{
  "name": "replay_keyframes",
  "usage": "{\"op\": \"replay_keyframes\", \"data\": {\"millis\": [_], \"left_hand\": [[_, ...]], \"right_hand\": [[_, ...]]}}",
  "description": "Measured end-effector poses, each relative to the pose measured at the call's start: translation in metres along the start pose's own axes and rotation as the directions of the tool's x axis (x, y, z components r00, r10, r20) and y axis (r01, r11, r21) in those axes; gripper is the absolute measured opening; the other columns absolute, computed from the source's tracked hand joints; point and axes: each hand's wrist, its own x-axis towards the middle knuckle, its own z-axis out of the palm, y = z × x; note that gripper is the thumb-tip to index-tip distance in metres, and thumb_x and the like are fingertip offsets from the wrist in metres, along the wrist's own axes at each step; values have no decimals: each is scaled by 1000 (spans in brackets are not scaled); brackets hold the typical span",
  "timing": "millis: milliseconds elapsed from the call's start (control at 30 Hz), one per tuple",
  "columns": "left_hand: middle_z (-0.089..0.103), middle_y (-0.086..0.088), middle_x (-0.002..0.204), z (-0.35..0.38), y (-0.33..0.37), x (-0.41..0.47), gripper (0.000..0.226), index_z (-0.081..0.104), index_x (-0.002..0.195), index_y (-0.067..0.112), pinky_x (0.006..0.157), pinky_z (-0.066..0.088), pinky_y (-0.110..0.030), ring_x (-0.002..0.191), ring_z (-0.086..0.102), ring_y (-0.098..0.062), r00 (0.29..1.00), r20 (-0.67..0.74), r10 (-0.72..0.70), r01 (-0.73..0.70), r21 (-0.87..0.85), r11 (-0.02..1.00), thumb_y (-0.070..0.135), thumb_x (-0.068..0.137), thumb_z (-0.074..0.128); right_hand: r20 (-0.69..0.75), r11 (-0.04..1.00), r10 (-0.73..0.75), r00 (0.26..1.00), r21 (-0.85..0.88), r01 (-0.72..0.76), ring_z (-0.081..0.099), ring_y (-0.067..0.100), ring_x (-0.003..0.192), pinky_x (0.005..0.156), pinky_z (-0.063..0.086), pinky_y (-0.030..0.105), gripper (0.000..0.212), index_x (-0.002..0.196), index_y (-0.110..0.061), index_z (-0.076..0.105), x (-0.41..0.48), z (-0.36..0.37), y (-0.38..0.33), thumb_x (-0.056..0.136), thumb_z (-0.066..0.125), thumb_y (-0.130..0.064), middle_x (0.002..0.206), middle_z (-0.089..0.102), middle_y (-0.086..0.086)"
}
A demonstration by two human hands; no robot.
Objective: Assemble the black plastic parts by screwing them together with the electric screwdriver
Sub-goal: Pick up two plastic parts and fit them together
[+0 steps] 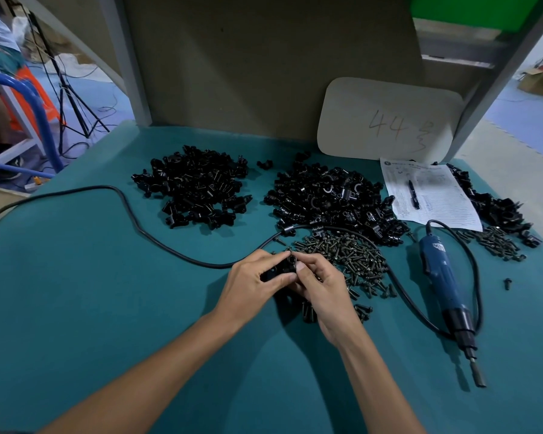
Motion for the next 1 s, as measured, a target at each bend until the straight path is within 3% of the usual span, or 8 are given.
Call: {"op": "replay_keyframes", "data": {"millis": [233, 300, 367, 433, 533, 633, 867, 1000], "left_hand": [[65, 15, 99, 1, 2, -1, 40, 70, 128, 25, 73, 50, -15, 92, 64, -5, 999, -21, 30, -30, 23, 999, 33, 89, 77], [66, 13, 99, 1, 2, -1, 42, 71, 128, 22, 72, 50, -15, 91, 64, -4, 999, -27, 37, -36, 41, 999, 37, 89, 76], [66, 13, 98, 1, 3, -2, 44, 72, 127, 21, 71, 50, -17, 89, 63, -4, 999, -41, 29, -27, 52, 998, 42, 88, 76], [65, 13, 95, 1, 3, -2, 45, 72, 126, 20, 68, 47, -15, 85, 61, -2, 998, -59, 20, -17, 54, 998, 43, 87, 75], [65, 12, 95, 2, 3, -2, 42, 73, 124, 21, 68, 48, -17, 84, 61, -3, 998, -65, 13, -9, 61, 998, 41, 88, 76], [65, 12, 95, 2, 3, -2, 39, 73, 123, 22, 68, 49, -20, 84, 61, -4, 997, -71, 7, -3, 49, 999, 38, 88, 77], [64, 14, 96, 1, 5, -3, 41, 73, 125, 22, 69, 43, -11, 86, 61, -1, 997, -79, 23, -17, 67, 998, 40, 88, 76], [64, 15, 96, 1, 5, -3, 46, 72, 127, 21, 68, 43, -10, 86, 61, -1, 997, -74, 30, -26, 61, 998, 45, 88, 73]], "right_hand": [[29, 999, 33, 999, -14, -32, 73, 13, 97, 87, 61, 34, 22, 113, -19, 73, -1, 1, -8, 105, 56, -9, 106, 71, 3], [35, 983, -2, 999, -182, 8, 72, 9, 100, 84, 61, 28, 23, 121, -22, 70, -1, -6, -17, 105, 56, -12, 111, 71, 0], [4, 847, -109, 994, -524, 95, 68, 4, 93, 77, 57, 20, 18, 117, -27, 69, -3, -20, -28, 102, 61, -20, 106, 69, -9], [67, 599, -151, 986, -788, 145, 62, -1, 84, 71, 50, 18, 3, 100, -29, 70, -9, -31, -34, 97, 68, -30, 92, 65, -16], [151, 330, 35, 988, -935, 131, 58, 11, 77, 66, 43, 31, 20, 94, -25, 62, -21, -26, -29, 92, 72, -42, 84, 60, -11], [141, 186, 50, 989, -974, 129, 55, 24, 84, 70, 39, 36, 25, 102, -18, 53, -25, -16, -23, 97, 66, -39, 94, 58, 0], [128, 43, 22, 992, -991, 127, 41, 25, 60, 59, 30, 37, 29, 75, -15, 36, -21, -6, -31, 96, 55, -20, 67, 42, -1], [91, 177, -36, 995, -980, 96, 59, 28, 76, 67, 45, 38, 10, 98, -12, 59, -17, -19, -39, 98, 56, -22, 81, 62, 2]]}}
